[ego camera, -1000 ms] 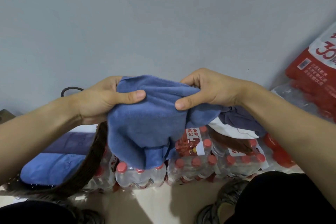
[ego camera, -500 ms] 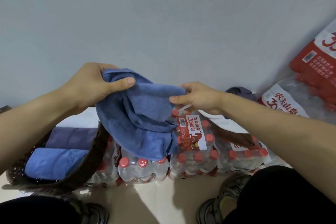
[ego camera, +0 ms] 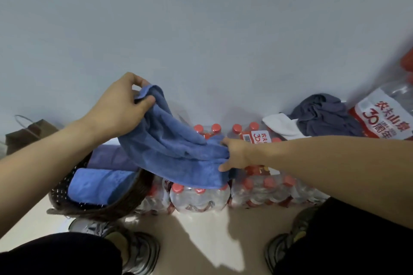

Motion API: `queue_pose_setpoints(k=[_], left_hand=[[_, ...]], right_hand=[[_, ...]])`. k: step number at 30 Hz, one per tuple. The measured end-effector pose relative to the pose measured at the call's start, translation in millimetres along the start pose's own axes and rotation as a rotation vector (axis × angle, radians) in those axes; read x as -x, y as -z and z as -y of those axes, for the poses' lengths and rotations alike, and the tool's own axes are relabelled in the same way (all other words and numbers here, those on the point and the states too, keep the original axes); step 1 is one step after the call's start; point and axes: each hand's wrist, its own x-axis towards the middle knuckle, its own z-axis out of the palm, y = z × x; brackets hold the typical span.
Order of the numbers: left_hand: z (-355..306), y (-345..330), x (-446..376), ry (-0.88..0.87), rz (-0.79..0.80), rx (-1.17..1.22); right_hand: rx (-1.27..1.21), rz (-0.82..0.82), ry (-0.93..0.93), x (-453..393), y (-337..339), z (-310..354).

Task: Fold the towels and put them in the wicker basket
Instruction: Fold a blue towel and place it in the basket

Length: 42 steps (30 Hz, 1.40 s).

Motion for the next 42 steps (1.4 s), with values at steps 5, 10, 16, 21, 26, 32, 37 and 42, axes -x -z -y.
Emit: queue_pose_setpoints(k=[5, 10, 16, 21, 26, 32, 37, 42], left_hand=[[4.7, -0.1, 4.0, -0.049, 0.129, -0.004], [0.3, -11.7, 7.2, -0.108, 0.256, -0.052], [-15.3, -24.4, 4.1, -0.172, 0.299, -0.031], [-21.4, -23.1, 5.2, -0.120, 0.283, 0.354], [-26.8, -20.2, 7.8, -0.107, 0.325, 0.570], [-23.3, -27.6, 6.3, -0.135, 0.304, 0.362], [-19.5, -43.8, 8.4, -0.069, 0.388, 0.143], [-18.6, -58.4, 13.1, -0.060, 0.623, -0.065]], right_hand=[[-0.007, -0.187, 0.161, -1.2, 37.1, 34.8], [-0.479, -0.210, 0.369, 35.8, 85.5, 58.7], [-0.644, -0.246, 0.569, 80.8, 104.2, 64.5], [-0.808, -0.178, 0.334, 84.3, 106.1, 34.2], [-0.927, 0.366, 0.271, 79.6, 100.0, -3.8], [-1.163, 0.091, 0.283, 73.9, 110.8, -10.7], [-1.358, -0.288, 0.386, 84.2, 135.8, -19.4], [-1.361, -0.364, 0.531, 95.4, 145.3, -19.7]])
